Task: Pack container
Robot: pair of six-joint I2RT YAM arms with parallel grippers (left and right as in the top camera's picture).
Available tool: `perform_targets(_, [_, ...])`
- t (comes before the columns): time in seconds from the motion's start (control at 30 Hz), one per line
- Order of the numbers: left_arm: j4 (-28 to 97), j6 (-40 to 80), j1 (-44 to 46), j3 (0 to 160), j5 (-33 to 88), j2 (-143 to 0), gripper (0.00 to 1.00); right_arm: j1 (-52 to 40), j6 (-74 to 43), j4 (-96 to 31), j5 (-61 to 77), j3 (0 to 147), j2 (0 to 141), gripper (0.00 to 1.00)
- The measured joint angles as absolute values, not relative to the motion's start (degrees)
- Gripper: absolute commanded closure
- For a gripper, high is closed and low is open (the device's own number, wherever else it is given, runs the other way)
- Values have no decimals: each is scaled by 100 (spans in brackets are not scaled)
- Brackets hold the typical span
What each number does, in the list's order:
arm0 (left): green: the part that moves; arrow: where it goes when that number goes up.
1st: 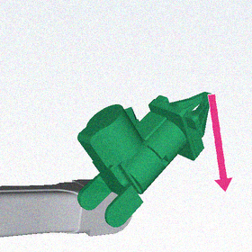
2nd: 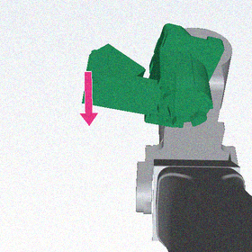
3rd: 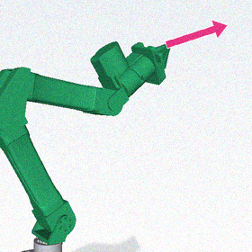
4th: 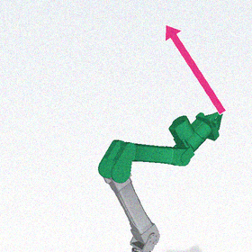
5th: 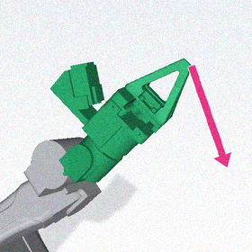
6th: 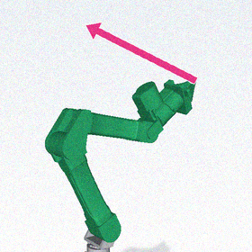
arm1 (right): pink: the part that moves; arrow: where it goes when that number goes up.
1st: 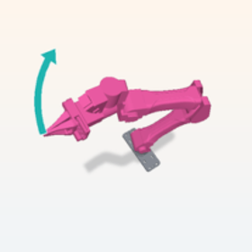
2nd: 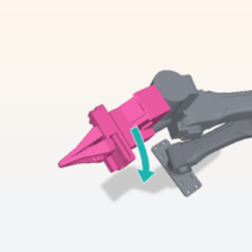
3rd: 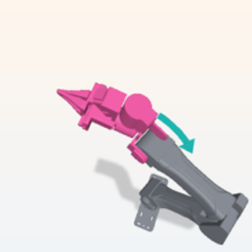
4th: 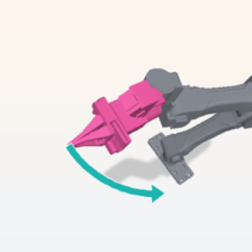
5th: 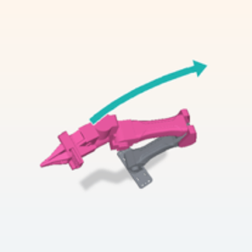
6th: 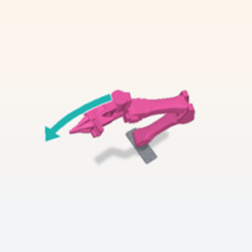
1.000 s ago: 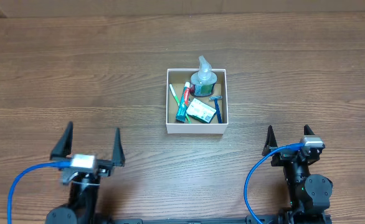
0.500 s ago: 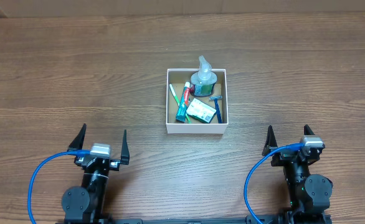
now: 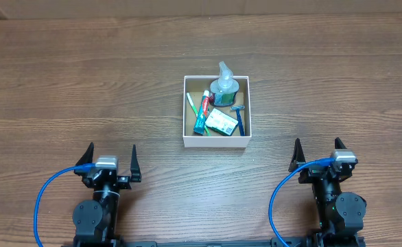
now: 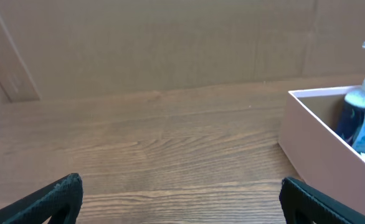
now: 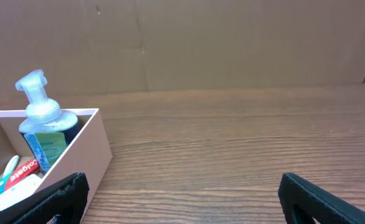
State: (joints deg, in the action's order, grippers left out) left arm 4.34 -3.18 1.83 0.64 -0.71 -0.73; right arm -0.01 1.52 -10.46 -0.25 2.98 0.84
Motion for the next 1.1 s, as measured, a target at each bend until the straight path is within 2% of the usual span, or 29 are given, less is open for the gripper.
perform_targets(1.1, [434, 10, 183, 64, -115, -73, 0, -1, 152, -1046, -27, 298, 84, 0])
